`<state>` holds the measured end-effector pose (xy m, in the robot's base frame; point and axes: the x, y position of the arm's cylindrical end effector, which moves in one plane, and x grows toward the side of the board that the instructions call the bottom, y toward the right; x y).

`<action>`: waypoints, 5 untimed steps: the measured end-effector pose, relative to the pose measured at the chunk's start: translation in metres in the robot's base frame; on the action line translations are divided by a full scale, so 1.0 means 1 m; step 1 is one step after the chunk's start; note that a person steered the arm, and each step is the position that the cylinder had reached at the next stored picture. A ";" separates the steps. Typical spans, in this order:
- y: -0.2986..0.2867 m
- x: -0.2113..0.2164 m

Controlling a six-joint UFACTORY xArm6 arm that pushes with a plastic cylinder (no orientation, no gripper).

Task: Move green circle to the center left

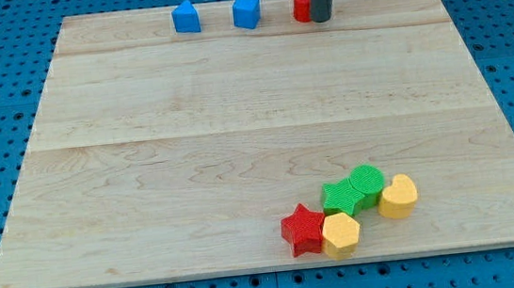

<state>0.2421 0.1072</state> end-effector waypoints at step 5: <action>0.170 0.351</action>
<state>0.5935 0.2772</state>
